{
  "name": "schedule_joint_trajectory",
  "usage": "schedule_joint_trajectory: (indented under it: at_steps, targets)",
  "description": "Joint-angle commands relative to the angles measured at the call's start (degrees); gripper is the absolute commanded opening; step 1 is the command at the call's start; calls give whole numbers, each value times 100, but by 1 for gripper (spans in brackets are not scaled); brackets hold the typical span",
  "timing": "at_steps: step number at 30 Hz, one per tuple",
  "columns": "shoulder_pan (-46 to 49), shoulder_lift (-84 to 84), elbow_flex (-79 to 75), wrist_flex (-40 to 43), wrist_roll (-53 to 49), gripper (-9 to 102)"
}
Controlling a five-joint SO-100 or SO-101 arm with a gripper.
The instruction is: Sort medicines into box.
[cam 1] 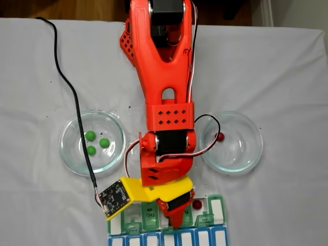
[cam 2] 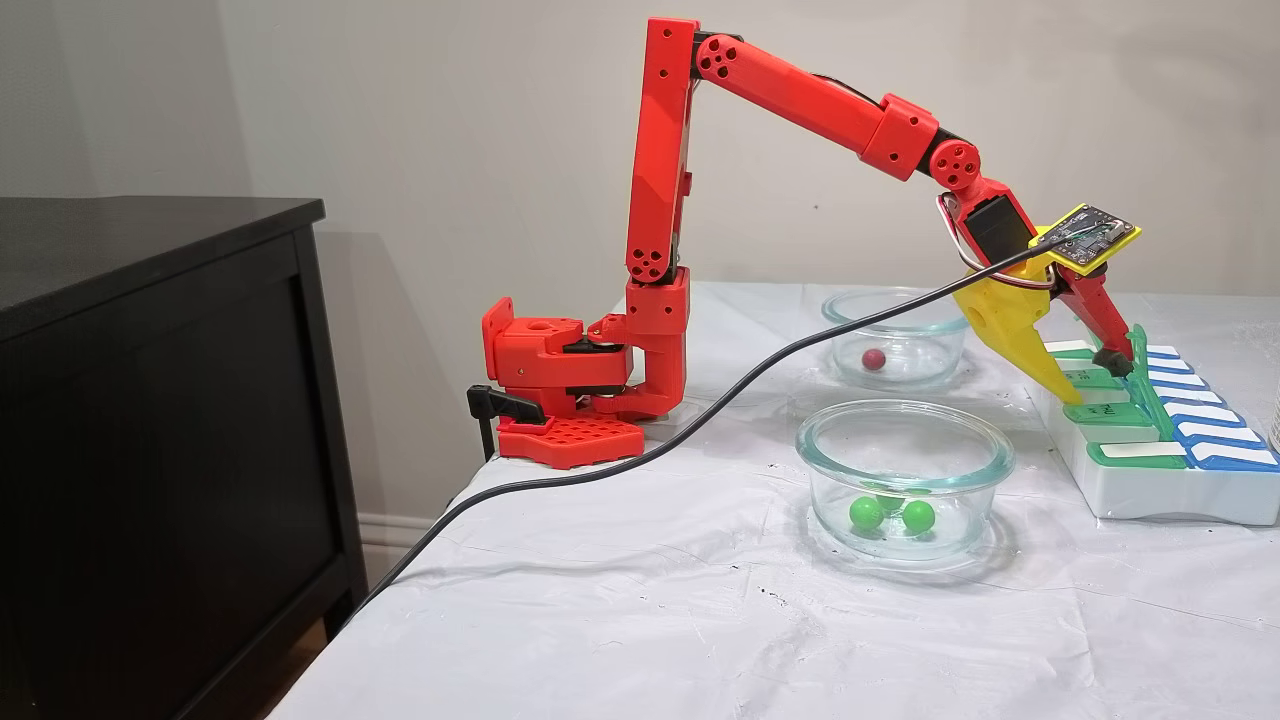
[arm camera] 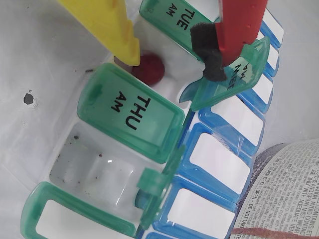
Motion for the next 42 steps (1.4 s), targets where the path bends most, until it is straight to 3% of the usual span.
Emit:
schedule_joint_trajectory:
  at_steps: [1, 6, 10, 17, 24, 35, 42]
  targets:
    - [0, 756, -176, 281, -123, 16]
    - [-79, 1828, -404, 1002, -220, 0]
    - [-475, 2347, -712, 1775, -316, 0]
    - [-2074, 3041, -606, 3173, -914, 0]
    - [-3006, 2452, -519, 4438, -1441, 0]
    - [-2856, 2224, -44, 3894, -1529, 1]
    - [-2848, 1811, 299, 3472, -1389, 15]
